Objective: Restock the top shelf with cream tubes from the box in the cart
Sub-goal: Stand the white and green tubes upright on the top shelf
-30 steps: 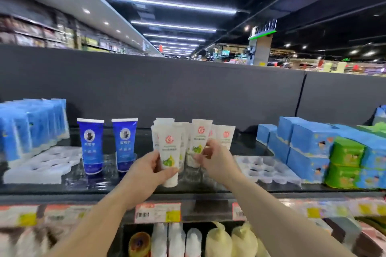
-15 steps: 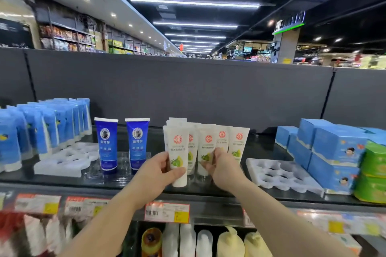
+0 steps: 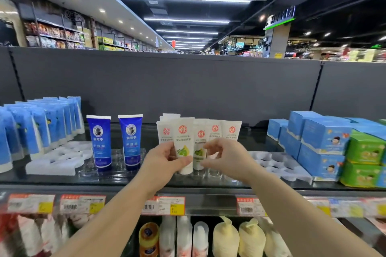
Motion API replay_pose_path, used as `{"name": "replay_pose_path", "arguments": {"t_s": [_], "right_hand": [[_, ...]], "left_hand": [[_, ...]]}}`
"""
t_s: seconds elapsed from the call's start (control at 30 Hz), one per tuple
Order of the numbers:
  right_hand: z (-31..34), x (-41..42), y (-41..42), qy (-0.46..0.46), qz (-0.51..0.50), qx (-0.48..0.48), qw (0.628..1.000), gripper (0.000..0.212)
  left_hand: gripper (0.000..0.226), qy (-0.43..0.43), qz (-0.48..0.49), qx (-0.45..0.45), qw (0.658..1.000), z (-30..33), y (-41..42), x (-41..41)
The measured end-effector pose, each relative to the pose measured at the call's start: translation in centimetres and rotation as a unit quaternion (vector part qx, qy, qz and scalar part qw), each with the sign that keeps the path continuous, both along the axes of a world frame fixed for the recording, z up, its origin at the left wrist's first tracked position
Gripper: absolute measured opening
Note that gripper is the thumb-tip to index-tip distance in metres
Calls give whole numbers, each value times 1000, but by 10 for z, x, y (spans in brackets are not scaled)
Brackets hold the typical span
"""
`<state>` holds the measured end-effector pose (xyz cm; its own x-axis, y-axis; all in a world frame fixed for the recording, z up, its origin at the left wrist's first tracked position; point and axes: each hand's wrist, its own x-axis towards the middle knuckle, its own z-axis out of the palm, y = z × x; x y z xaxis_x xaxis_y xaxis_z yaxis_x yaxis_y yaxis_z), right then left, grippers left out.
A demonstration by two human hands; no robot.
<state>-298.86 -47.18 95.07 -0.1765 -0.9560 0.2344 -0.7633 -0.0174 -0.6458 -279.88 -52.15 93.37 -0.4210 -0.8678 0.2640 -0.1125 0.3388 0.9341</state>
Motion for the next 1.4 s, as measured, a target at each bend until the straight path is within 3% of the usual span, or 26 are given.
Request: {"name": "replay_pose_path", "arguments": {"t_s": [0.1,0.23,0.37,0.43,0.57,1.07,1.4], "right_hand": [[6,7,4,-14,65,8,998,37],[7,-11,3,-27,22,-23,999,33],[0,-33,-1,-65,-42,-13,997,28],[-8,-33,-6,-48,-42,0,998,30],[-17,-29,-14,-41,-50,9,998,38],[-23,-25,-15,46,-38,51,997,33],[-22,-33,-20,36,-32,55,997,32]], "left_hand": [[19,7,-32,3,999,9,7,-20],[20,-8,-53,0,999,13,9,-27],[24,-191,-16,-98,977,-9,-1,-17],[29,-222,-11,-115,968,-16,-3,-15],[30,-206,-18,-113,972,-14,-2,-14],[33,-210,-8,-124,970,-19,-4,-14],[32,-208,7,-96,974,-14,-1,-16]]}}
